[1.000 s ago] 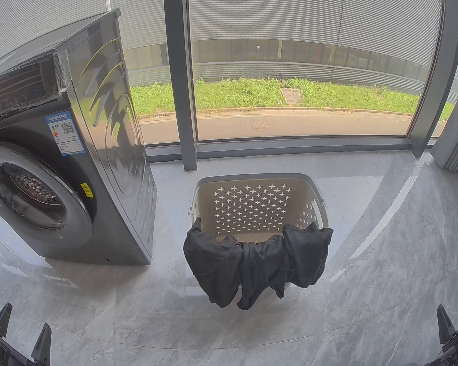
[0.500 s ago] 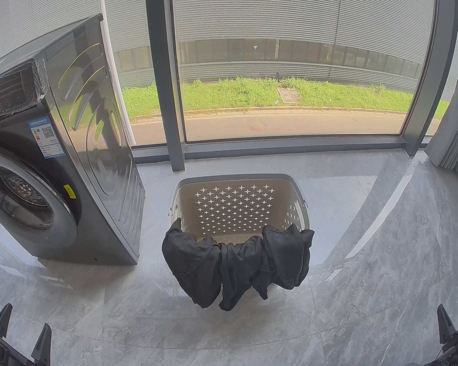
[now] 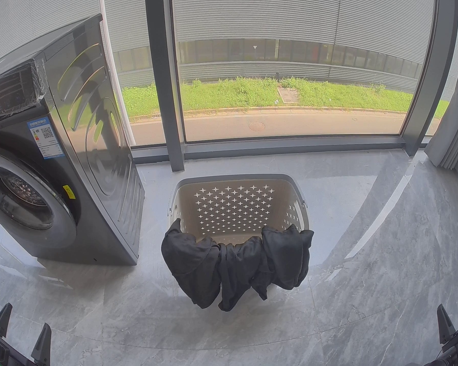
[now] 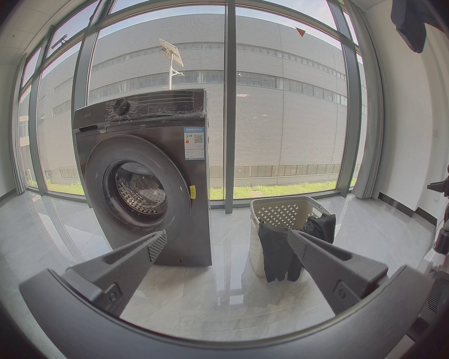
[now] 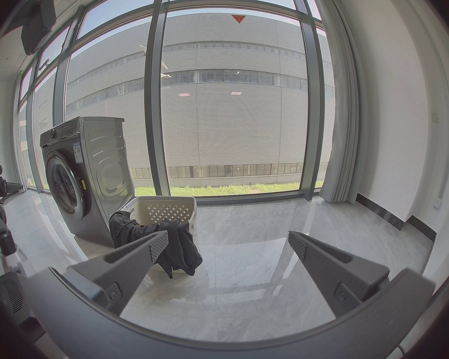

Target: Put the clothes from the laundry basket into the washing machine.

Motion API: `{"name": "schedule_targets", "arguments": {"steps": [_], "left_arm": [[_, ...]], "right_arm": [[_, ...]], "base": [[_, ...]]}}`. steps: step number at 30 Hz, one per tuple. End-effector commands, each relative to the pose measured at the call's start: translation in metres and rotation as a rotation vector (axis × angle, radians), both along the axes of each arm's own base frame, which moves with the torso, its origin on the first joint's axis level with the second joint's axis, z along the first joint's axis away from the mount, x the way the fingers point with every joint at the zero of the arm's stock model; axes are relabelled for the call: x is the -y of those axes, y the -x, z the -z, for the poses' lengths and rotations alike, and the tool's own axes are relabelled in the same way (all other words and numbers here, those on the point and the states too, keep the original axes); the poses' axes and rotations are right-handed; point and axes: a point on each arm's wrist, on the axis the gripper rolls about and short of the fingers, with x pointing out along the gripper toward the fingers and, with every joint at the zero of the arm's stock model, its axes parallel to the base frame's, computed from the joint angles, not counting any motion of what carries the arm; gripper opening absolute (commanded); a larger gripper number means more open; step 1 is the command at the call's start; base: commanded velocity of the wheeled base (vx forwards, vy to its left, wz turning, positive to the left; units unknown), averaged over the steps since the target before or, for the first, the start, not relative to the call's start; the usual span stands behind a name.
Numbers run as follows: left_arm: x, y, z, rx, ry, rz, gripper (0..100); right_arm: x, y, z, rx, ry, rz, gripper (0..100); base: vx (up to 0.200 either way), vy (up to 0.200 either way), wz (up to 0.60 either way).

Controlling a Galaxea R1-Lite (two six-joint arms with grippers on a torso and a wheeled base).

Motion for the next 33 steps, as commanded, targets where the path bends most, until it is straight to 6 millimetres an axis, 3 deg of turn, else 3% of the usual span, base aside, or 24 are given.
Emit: {"name": "schedule_targets", "arguments": {"steps": [1,17,23,33], "left_arm": [[0.0000,0.0001,0.0049,0.000,0.001,0.000,100],[0.0000,0.0001,0.0049,0.000,0.000,0.000,100],[0.0000,0.0001,0.0049,0.000,0.000,0.000,100],[0.0000,0.0001,0.0049,0.000,0.000,0.000,100]], "right_arm": [[0.0000,-0.0004,0.0051,-0.006,0.000,0.000,100],[0.0000,-0.0004,0.0051,-0.006,0.000,0.000,100],[0.0000,-0.0004,0.0051,-0.006,0.000,0.000,100],[0.0000,-0.0004,0.0051,-0.006,0.000,0.000,100]], "base": [[0.000,-0.200,0.00],[0.000,-0.013,0.00],[0.000,-0.200,0.00],[0.000,0.000,0.00]]}}
